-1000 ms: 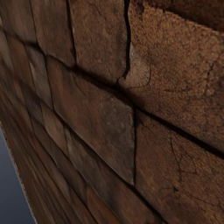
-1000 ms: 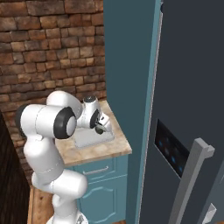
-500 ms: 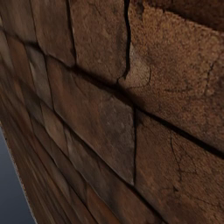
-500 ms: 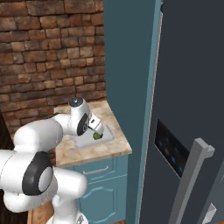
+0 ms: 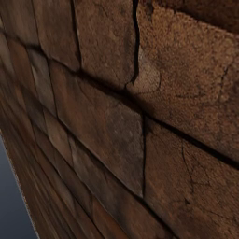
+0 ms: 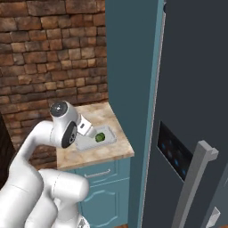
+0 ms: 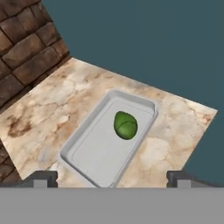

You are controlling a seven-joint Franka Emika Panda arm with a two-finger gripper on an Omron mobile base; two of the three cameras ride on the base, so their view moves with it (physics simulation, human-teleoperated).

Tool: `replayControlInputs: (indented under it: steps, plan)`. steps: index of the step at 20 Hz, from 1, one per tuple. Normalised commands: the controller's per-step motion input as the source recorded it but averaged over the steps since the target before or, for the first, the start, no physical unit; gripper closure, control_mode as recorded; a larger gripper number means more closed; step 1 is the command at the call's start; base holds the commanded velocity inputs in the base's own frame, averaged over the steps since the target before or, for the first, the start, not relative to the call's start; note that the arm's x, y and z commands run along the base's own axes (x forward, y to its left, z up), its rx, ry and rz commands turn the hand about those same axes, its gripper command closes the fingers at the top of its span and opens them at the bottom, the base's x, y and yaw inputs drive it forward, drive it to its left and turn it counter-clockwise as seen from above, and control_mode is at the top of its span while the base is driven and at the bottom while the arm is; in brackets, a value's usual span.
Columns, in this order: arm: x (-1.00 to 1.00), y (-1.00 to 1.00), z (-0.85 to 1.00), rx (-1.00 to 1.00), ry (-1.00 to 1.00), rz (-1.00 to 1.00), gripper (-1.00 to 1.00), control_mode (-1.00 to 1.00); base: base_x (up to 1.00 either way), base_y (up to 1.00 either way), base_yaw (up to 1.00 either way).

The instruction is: Take the avocado and broccoli out of the freezer and place them in the tupperware container on the counter. Then put the tupperware containing the vegetables back in the freezer.

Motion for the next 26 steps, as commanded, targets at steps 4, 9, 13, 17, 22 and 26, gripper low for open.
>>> replayControlInputs:
  steps: [4,9,13,17,22,26]
  plan:
    - [-0.56,0.00,1.00,0.07,-0.04,0.00,-1.00,-1.00,0.00,0.00,0.00]
    - [-0.55,0.04,1.00,0.01,0.03,0.01,-1.00,-1.00,0.00,0.00,0.00]
    - [-0.58,0.02,0.86,0.00,0.14,0.03,-1.00,-1.00,0.00,0.00,0.00]
    - [-0.59,0.07,0.36,0.00,0.25,0.01,-1.00,-1.00,0.00,0.00,0.00]
    - [0.00,0.00,0.00,0.00,0.00,0.00,-1.00,1.00,-0.87,0.05,0.00]
    - [0.00,0.00,0.00,0.00,0.00,0.00,-1.00,1.00,-1.00,-0.05,-0.02]
